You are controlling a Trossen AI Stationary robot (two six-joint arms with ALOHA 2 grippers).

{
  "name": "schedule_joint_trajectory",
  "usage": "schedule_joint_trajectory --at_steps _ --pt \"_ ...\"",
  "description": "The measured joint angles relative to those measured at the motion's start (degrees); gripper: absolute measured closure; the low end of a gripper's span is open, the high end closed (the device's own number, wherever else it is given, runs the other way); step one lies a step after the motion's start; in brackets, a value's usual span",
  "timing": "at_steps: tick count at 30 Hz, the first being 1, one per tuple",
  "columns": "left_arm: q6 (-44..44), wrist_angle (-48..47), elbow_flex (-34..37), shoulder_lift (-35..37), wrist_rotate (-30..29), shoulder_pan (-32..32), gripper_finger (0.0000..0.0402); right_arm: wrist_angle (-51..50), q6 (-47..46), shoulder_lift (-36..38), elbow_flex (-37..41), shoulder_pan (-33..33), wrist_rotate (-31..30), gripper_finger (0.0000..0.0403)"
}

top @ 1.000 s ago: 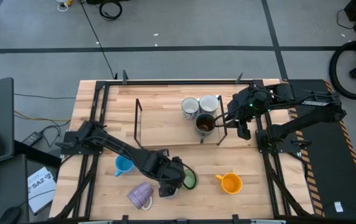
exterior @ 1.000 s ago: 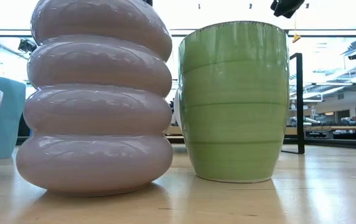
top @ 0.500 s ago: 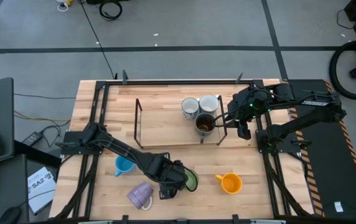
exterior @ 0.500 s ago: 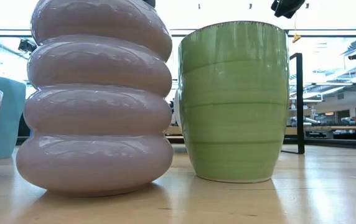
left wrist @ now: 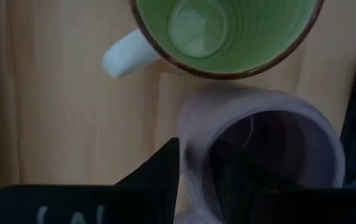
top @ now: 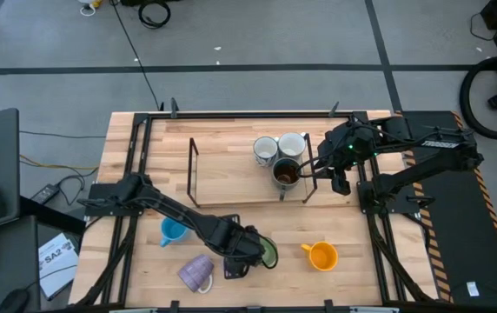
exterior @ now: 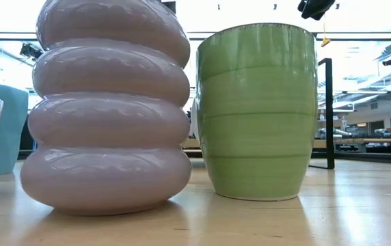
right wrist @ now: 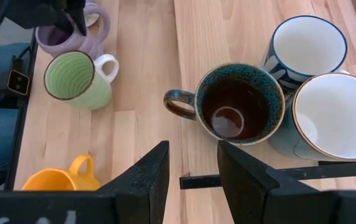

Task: Place coffee mugs
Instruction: Put the right purple mug on the shelf

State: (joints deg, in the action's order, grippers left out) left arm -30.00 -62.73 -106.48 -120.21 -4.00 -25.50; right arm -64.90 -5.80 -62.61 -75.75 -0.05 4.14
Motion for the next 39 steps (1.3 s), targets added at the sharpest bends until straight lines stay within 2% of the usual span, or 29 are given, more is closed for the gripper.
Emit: schedule_joint_trajectory --at_steps 7,16,26,34,39 --pt "0.71 0.73 0.02 -0.84 0.49 0.32 0.0312 0.0 0.0 0.0 0.01 0.0 0.0 0.0263" --pt "0.9 0.33 0.04 -0.87 0.44 0.33 0.0371 0.02 0.01 0.0 0.02 0.0 0.0 0.0263" --pt "3.08 -2.13 -0.04 -0.19 -0.71 0.31 0.0375 0.07 0.01 0.0 0.02 0.0 0.0 0.0263" --pt "12.47 -9.91 -7.87 0.29 -1.48 1.21 0.0375 0.07 0.0 0.0 0.02 0.0 0.0 0.0263" --pt "19.1 -17.79 -14.6 0.33 -5.5 4.0 0.0375 0.07 0.02 0.0 0.04 0.0 0.0 0.0263"
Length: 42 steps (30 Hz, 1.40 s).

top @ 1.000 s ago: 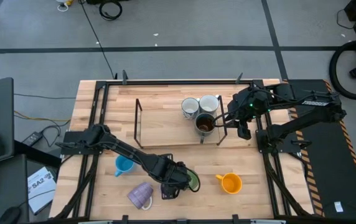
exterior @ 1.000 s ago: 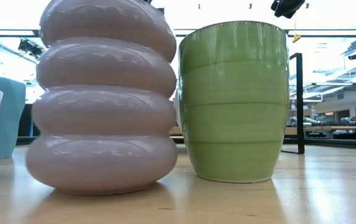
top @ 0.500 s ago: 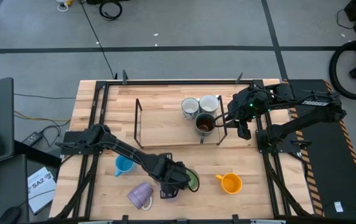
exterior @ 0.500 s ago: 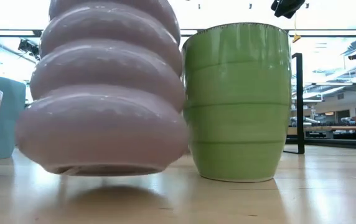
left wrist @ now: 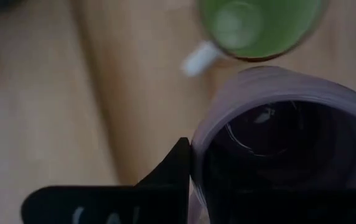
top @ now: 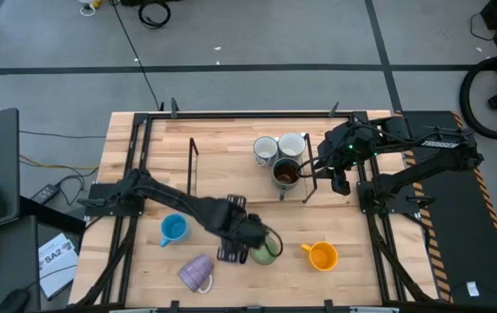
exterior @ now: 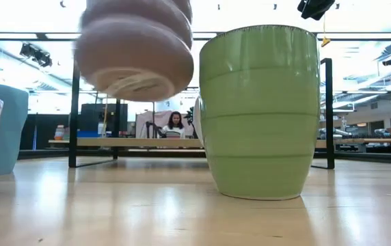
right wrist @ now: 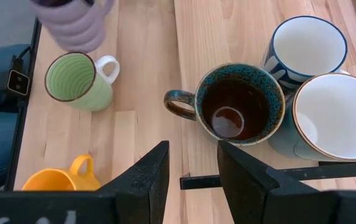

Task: Place coffee mugs
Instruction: Put the right purple mug on the shelf

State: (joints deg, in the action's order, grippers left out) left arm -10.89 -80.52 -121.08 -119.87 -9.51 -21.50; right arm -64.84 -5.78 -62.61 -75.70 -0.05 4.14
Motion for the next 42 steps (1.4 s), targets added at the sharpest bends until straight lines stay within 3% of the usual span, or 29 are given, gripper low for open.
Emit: schedule_joint_trajectory --at_steps 7,14,27,35,42 --pt "11.83 -7.96 -7.68 0.04 -6.92 6.51 0.0375 0.0 -0.02 0.0 0.0 0.0 0.0 0.0263" --pt "24.11 -8.03 -7.89 0.03 -13.12 15.92 0.0375 0.0 0.0 0.0 0.0 0.0 0.0 0.0263" --pt "32.26 1.23 0.65 -0.02 -11.61 32.6 0.0375 -0.02 1.63 0.0 0.0 0.0 0.0 0.0263" --pt "35.59 9.39 7.21 -0.07 -8.56 35.42 0.0375 -0.01 1.69 0.0 0.0 0.0 0.0 0.0263" --pt "37.89 14.17 8.07 -0.02 -8.65 35.8 0.0375 0.0 1.69 0.0 0.0 0.0 0.0 0.0263"
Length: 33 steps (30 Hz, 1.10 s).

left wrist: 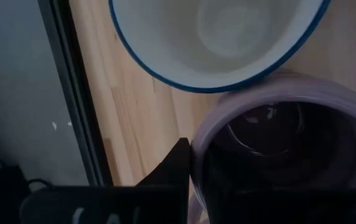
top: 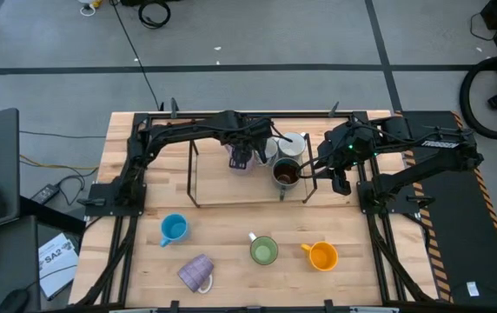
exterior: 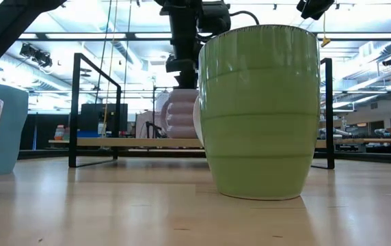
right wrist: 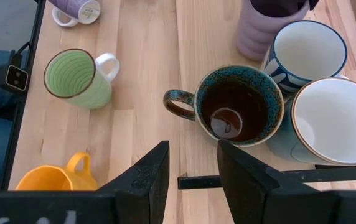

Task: Place coffee mugs
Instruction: Put the right purple mug on the shelf, then put the yellow mug on the shelf

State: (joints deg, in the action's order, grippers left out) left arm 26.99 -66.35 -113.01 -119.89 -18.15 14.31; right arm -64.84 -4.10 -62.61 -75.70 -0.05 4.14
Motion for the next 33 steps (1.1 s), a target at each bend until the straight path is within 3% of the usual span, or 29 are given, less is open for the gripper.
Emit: schedule_joint_trajectory --at_steps 22,33 --pt "0.86 0.48 0.03 0.0 -0.21 0.04 0.0358 -0.01 -0.18 0.0 0.0 0.0 0.0 0.0263" --pt "0.8 1.16 0.0 0.0 -0.46 0.02 0.0274 -0.01 -0.2 0.0 0.0 0.0 0.0 0.0263"
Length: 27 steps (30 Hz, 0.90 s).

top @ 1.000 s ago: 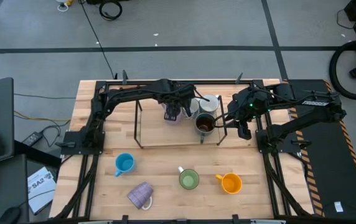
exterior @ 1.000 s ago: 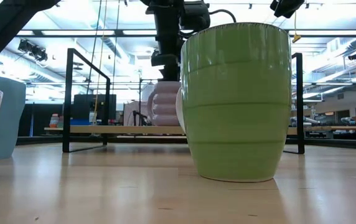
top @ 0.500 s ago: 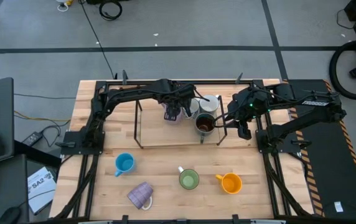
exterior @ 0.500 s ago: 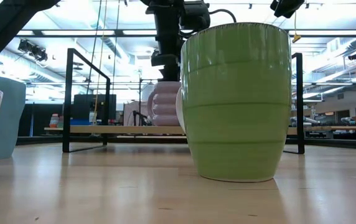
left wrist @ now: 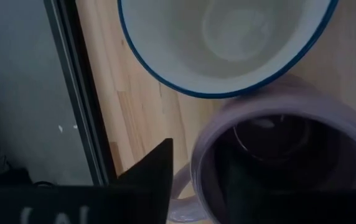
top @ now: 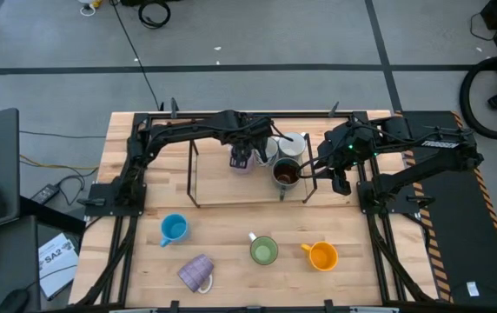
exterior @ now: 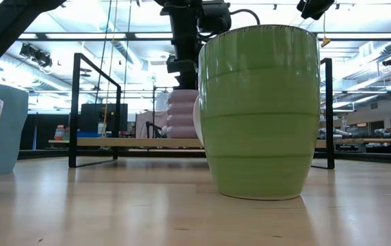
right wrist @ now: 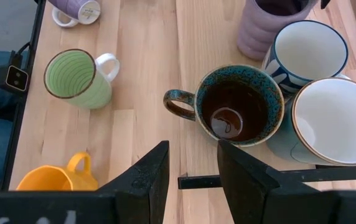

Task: Place coffee mugs
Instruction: Put the yellow mug on the shelf

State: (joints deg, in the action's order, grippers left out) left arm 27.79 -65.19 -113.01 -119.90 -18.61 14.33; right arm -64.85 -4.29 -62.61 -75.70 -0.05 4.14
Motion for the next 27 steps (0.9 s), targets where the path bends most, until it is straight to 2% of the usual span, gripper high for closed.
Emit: schedule_joint_trajectory --at_steps 7,19,27 --pt "-0.08 0.09 0.0 0.0 -1.11 -0.02 0.0235 0.01 0.0 0.0 0.0 0.0 0.0 0.0263" --pt "-0.72 -0.11 -0.09 0.83 -1.1 -0.45 0.0233 0.01 0.0 0.0 0.0 0.01 0.0 0.0263" --pt "-2.2 -0.84 -3.34 3.95 0.54 -2.94 0.0233 0.01 0.0 -0.02 0.0 0.0 0.0 0.0263"
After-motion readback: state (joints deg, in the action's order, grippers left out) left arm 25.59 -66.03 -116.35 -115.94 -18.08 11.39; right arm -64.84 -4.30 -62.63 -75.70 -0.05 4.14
